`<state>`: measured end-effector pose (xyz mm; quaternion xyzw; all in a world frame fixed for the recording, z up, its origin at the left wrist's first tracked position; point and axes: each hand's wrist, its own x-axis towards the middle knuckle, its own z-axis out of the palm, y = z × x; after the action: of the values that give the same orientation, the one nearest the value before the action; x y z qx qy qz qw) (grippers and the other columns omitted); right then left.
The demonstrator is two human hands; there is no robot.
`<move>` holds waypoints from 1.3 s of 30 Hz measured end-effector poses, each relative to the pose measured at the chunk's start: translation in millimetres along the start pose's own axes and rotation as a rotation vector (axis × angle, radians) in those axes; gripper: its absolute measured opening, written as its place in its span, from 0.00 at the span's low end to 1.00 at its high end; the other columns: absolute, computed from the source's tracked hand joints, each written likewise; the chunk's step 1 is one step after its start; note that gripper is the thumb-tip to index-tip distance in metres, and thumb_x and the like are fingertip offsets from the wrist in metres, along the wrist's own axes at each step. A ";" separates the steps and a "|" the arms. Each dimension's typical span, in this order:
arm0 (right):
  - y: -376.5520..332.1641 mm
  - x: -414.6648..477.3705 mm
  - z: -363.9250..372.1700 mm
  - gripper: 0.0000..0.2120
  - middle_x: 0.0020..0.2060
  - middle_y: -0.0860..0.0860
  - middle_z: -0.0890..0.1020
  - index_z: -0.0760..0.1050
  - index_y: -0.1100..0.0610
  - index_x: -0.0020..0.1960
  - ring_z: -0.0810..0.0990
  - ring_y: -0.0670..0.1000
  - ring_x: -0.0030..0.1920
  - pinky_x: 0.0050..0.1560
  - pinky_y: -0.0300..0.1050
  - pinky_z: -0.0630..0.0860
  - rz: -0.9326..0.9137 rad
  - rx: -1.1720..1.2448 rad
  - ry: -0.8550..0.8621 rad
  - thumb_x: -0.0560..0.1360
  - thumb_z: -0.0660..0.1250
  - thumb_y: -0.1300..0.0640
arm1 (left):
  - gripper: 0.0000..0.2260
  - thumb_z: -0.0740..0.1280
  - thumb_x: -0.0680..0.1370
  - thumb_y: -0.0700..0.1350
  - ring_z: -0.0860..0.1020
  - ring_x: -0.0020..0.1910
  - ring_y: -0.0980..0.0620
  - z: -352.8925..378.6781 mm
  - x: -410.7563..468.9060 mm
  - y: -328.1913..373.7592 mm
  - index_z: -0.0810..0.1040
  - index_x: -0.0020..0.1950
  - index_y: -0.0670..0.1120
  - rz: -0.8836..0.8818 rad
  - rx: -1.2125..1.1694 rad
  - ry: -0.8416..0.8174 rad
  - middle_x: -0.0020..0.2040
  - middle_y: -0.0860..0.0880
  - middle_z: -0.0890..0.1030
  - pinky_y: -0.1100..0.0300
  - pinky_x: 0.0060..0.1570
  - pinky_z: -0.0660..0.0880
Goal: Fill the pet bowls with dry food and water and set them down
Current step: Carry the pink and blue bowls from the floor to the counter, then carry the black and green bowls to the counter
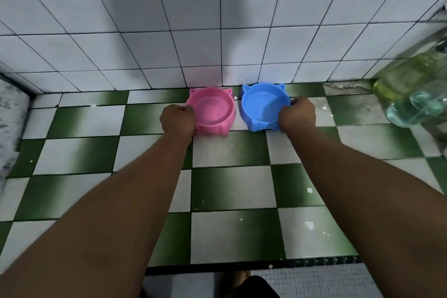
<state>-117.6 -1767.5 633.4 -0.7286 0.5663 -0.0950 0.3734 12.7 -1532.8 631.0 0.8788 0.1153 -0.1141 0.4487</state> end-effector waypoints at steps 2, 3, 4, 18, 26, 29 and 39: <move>0.9 1.1 -0.6 0.15 0.51 0.56 0.80 0.76 0.57 0.58 0.82 0.60 0.46 0.44 0.57 0.84 0.006 -0.016 -0.002 0.72 0.63 0.63 | 0.10 0.69 0.80 0.42 0.85 0.35 0.44 0.7 1.3 0.5 0.78 0.38 0.48 -0.017 -0.017 -0.001 0.39 0.45 0.84 0.47 0.38 0.85; 1.4 1.7 -0.8 0.14 0.51 0.56 0.79 0.76 0.57 0.57 0.82 0.61 0.46 0.43 0.57 0.84 0.010 -0.007 -0.001 0.72 0.63 0.64 | 0.10 0.69 0.79 0.42 0.85 0.36 0.44 1.3 2.0 0.0 0.77 0.39 0.49 -0.028 -0.024 0.001 0.40 0.45 0.84 0.47 0.39 0.85; 1.9 2.5 -0.6 0.13 0.50 0.56 0.79 0.76 0.58 0.55 0.82 0.61 0.45 0.43 0.58 0.84 0.013 0.003 0.004 0.72 0.63 0.64 | 0.09 0.69 0.79 0.42 0.85 0.36 0.44 2.0 2.5 -0.4 0.77 0.39 0.49 -0.030 -0.033 0.008 0.41 0.46 0.84 0.47 0.39 0.85; -1.5 -7.1 -4.2 0.17 0.55 0.56 0.77 0.72 0.57 0.60 0.82 0.60 0.48 0.45 0.57 0.84 0.030 0.007 -0.020 0.72 0.65 0.57 | 0.10 0.67 0.80 0.42 0.84 0.33 0.39 -0.3 -7.6 3.9 0.75 0.39 0.45 -0.023 -0.078 -0.029 0.41 0.40 0.83 0.44 0.36 0.84; -28.5 -48.9 -20.6 0.28 0.65 0.58 0.71 0.66 0.60 0.69 0.74 0.60 0.64 0.58 0.57 0.77 -0.148 -0.144 0.070 0.76 0.67 0.45 | 0.22 0.68 0.76 0.59 0.80 0.55 0.44 -40.8 -26.1 24.5 0.77 0.62 0.45 0.223 0.104 -0.080 0.60 0.44 0.78 0.53 0.52 0.79; -51.1 -76.0 -22.5 0.26 0.63 0.58 0.71 0.68 0.60 0.65 0.76 0.60 0.61 0.56 0.56 0.78 -0.318 -0.090 0.064 0.75 0.67 0.44 | 0.18 0.67 0.76 0.60 0.80 0.50 0.46 -64.8 -37.4 33.0 0.77 0.57 0.47 0.260 0.109 -0.121 0.56 0.45 0.78 0.49 0.53 0.81; -160.5 -236.4 13.6 0.18 0.57 0.54 0.73 0.71 0.56 0.60 0.78 0.55 0.52 0.52 0.52 0.76 -0.857 0.030 -0.072 0.75 0.67 0.48 | 0.11 0.70 0.78 0.52 0.78 0.48 0.50 -235.5 -51.4 26.7 0.78 0.58 0.49 0.465 0.108 -0.029 0.51 0.50 0.81 0.61 0.47 0.69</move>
<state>-69.5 -1536.9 795.6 -0.8953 0.1976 -0.2244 0.3301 -5.0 -1361.2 801.5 0.9028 -0.1028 -0.0264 0.4167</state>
